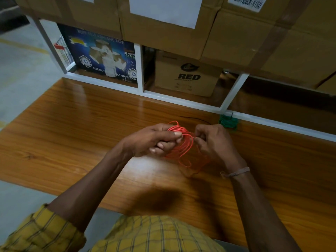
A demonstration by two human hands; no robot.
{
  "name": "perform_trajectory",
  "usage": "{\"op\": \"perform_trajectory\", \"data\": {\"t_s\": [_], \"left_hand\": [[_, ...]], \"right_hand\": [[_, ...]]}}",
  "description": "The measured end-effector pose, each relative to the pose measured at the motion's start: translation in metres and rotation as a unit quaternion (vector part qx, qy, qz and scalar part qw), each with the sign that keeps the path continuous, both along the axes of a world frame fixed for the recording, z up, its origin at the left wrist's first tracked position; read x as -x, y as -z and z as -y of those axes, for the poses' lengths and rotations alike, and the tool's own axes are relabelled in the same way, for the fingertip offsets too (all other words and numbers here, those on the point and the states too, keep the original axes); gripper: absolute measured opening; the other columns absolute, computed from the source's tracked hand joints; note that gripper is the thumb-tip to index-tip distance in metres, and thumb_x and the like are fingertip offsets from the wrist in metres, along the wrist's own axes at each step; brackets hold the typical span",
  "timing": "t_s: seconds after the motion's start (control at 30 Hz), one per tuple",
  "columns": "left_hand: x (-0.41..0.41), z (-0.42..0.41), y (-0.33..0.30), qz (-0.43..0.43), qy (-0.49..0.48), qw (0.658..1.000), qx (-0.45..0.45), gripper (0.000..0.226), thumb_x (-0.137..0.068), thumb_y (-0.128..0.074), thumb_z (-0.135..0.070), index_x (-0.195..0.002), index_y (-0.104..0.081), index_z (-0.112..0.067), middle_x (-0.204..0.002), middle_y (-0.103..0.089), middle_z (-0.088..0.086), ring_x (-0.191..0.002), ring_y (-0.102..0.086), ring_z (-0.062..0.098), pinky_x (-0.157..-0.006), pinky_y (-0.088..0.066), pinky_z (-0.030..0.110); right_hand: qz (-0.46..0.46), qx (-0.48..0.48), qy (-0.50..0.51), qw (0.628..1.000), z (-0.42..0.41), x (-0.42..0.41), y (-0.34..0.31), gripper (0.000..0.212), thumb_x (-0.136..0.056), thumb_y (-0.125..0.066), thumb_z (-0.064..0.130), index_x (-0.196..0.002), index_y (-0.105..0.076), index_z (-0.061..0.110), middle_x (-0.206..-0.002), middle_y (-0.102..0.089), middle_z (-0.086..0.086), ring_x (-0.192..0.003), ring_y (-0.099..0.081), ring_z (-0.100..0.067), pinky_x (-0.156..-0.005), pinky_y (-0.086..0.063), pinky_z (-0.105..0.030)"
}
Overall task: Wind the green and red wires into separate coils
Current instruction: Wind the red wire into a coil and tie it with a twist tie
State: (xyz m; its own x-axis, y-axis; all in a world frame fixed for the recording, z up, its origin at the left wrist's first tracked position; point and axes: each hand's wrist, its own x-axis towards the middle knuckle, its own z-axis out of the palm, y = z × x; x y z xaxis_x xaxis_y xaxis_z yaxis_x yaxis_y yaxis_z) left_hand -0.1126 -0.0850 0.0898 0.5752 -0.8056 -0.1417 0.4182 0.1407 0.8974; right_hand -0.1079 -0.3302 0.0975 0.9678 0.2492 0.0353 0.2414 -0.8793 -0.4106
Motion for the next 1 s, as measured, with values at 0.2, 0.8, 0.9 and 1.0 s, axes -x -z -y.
{"op": "perform_trajectory", "data": {"t_s": [0.2, 0.8, 0.9, 1.0], "left_hand": [[0.012, 0.008, -0.004, 0.012, -0.014, 0.997, 0.079, 0.025, -0.112, -0.033, -0.012, -0.103, -0.054, -0.005, -0.059, -0.04, -0.005, -0.04, -0.036, 0.002, -0.038, -0.023, 0.019], [0.001, 0.015, -0.022, -0.131, -0.261, 0.895, 0.337, 0.039, -0.112, -0.042, -0.028, -0.132, -0.057, 0.001, -0.11, -0.072, 0.014, -0.096, -0.075, 0.024, -0.088, -0.063, 0.032], [-0.012, 0.012, -0.026, -0.103, -0.329, 0.883, 0.318, 0.039, -0.113, -0.039, -0.028, -0.138, -0.049, 0.0, -0.146, -0.059, 0.028, -0.135, -0.059, 0.047, -0.116, -0.048, 0.053], [-0.021, 0.011, -0.024, -0.048, -0.413, 0.893, 0.173, 0.049, -0.108, -0.047, -0.038, -0.141, -0.044, -0.002, -0.156, -0.049, 0.027, -0.141, -0.053, 0.049, -0.122, -0.039, 0.058]], "right_hand": [[0.047, -0.046, -0.004, 0.998, 0.004, -0.006, 0.015, 0.014, -0.089, -0.076, 0.015, -0.079, -0.068, 0.021, -0.065, -0.065, 0.008, -0.062, -0.062, -0.014, -0.056, -0.051, -0.033], [-0.19, -0.032, -0.037, 0.981, -0.004, 0.009, 0.051, 0.023, -0.104, -0.065, 0.027, -0.086, -0.071, 0.014, -0.075, -0.078, 0.0, -0.064, -0.074, -0.007, -0.065, -0.059, -0.028], [-0.244, -0.104, -0.048, 0.963, -0.004, 0.025, 0.052, 0.019, -0.104, -0.065, 0.017, -0.089, -0.07, 0.006, -0.073, -0.076, -0.008, -0.057, -0.067, -0.009, -0.056, -0.052, -0.02], [-0.228, -0.106, -0.095, 0.963, -0.004, 0.035, 0.042, 0.011, -0.101, -0.068, 0.022, -0.096, -0.072, 0.013, -0.075, -0.076, -0.007, -0.064, -0.067, -0.009, -0.06, -0.047, -0.014]]}}
